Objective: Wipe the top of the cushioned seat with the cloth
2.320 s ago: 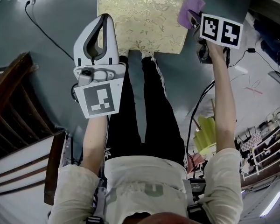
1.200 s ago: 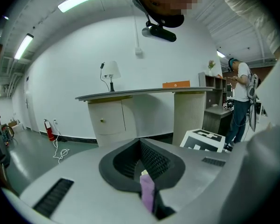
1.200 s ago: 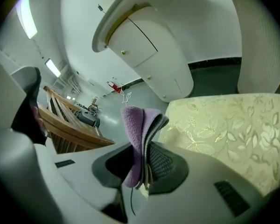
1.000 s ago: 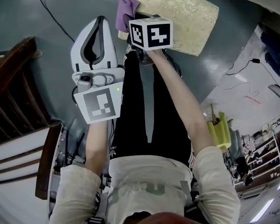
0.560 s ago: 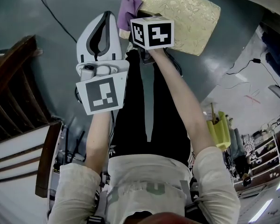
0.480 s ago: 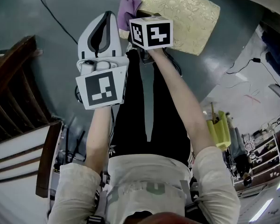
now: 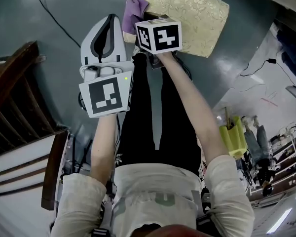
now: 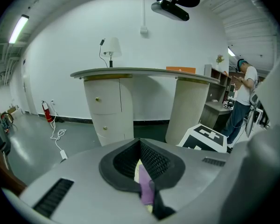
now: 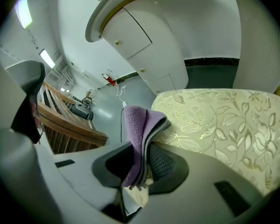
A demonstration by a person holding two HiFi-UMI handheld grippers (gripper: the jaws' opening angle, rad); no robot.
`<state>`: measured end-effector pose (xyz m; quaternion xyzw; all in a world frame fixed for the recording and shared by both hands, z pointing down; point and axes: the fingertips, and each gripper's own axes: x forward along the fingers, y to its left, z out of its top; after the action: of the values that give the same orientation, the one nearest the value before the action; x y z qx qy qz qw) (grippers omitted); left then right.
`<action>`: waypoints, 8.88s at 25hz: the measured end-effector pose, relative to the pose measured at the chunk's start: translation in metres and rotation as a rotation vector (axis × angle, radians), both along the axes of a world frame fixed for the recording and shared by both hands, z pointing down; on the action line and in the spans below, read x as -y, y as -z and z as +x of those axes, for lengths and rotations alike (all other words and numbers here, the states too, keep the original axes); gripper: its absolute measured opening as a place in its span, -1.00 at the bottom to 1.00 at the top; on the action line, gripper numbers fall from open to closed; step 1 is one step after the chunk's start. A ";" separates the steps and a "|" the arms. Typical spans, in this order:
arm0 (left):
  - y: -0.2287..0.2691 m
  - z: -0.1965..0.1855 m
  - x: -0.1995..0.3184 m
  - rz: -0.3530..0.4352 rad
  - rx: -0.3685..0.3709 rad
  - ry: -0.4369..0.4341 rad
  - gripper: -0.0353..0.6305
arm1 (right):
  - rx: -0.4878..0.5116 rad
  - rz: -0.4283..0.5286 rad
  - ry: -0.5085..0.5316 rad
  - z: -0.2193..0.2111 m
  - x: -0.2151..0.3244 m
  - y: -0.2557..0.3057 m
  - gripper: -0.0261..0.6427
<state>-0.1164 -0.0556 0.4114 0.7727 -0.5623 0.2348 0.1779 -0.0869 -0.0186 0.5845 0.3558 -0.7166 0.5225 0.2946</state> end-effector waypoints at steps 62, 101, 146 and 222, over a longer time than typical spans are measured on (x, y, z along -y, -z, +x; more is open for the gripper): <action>0.023 0.067 0.003 0.054 0.024 -0.100 -0.88 | -0.009 0.337 -0.161 0.190 0.019 0.222 -0.66; 0.008 -0.039 -0.017 0.013 0.049 0.035 -0.88 | 0.014 -0.093 0.032 -0.031 -0.061 0.004 -0.66; 0.021 0.095 -0.013 0.048 0.043 -0.189 -0.88 | -0.344 -0.118 -0.201 0.279 -0.141 0.002 -0.66; 0.479 0.076 -0.057 0.494 -0.051 -0.178 -0.88 | -0.256 1.203 -0.415 0.177 -0.064 0.655 -0.66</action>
<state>-0.0404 0.0010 -0.0678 0.8447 -0.5278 0.0857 -0.0235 0.0898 0.0458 -0.0709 0.6494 -0.7596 0.0295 0.0198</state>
